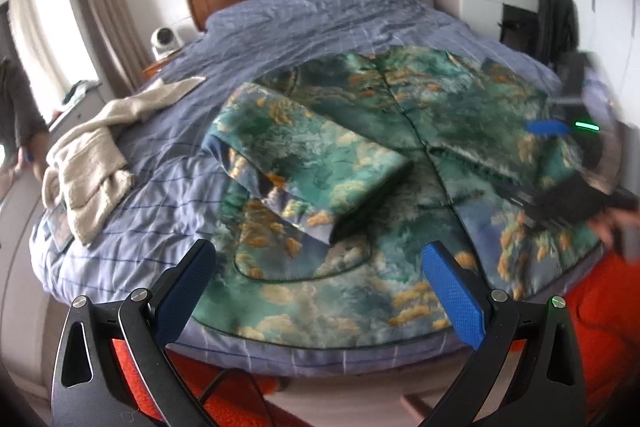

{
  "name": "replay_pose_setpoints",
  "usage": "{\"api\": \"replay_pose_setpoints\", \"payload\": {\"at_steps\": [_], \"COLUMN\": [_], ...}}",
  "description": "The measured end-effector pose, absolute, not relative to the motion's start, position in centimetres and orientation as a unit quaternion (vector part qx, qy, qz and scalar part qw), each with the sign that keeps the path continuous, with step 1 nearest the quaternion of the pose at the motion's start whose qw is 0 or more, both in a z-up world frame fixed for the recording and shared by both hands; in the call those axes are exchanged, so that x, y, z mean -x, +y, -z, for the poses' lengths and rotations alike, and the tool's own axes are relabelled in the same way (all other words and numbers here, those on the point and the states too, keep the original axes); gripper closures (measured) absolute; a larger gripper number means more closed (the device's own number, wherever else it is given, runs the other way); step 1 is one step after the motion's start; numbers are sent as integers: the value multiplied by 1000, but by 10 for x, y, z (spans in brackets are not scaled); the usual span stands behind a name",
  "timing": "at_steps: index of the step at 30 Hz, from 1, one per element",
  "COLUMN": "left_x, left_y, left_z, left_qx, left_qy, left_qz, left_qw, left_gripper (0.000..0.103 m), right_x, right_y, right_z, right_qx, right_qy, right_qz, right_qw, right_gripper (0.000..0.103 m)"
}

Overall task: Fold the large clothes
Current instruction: 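Grasp the folded sleeve with the right gripper and lift it off the jacket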

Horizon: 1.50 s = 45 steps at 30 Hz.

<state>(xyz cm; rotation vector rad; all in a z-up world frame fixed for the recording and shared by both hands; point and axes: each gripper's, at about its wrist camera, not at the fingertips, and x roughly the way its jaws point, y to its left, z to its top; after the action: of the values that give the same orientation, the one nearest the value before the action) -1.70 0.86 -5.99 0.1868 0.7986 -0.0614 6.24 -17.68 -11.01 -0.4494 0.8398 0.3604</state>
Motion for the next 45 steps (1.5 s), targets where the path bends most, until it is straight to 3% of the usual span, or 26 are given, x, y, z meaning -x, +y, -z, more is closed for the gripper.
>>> {"api": "replay_pose_setpoints", "payload": {"at_steps": [1,3,4,5,6,7,15,20,24,28,33,35,38,41,45], "left_x": [18,19,19,20,19,18,11,6,4,0,-10,-15,-27,-38,-59], "left_y": [9,14,18,22,26,28,18,20,28,40,62,67,69,63,44], "left_z": [61,63,64,65,68,72,78,70,66,66,66,67,71,76,87], "left_qx": [-87,-69,-58,-44,-35,-28,-23,-1,-3,-9,-25,-40,-86,-126,-152], "left_qy": [394,404,408,414,419,425,434,427,419,415,408,406,403,397,403], "left_qz": [36,43,46,50,51,53,84,96,83,61,27,16,-4,0,58], "left_qw": [914,911,910,908,906,903,897,899,904,908,912,913,911,909,901], "left_gripper": [0,0,0,0,0,0,0,1,1,1,0,0,0,0,0], "right_x": [-74,-94,-100,-100,-97,-93,-46,-26,-30,-29,-24,-16,4,31,56], "right_y": [-175,-179,-185,-193,-200,-203,-259,-340,-422,-503,-590,-622,-642,-654,-637], "right_z": [122,146,151,147,140,132,43,-17,-33,-13,58,95,131,149,141], "right_qx": [228,235,212,182,161,153,71,-13,-60,-117,-213,-267,-290,-311,-299], "right_qy": [411,443,461,465,464,458,365,296,275,290,344,373,388,391,383], "right_qz": [-167,-162,-171,-176,-178,-170,-115,-34,55,139,226,246,319,342,341], "right_qw": [867,850,845,848,852,859,921,954,958,940,886,854,814,796,805], "right_gripper": [2,28,48,74,86,89,90,90,90,90,90,84,77,77,74]}}
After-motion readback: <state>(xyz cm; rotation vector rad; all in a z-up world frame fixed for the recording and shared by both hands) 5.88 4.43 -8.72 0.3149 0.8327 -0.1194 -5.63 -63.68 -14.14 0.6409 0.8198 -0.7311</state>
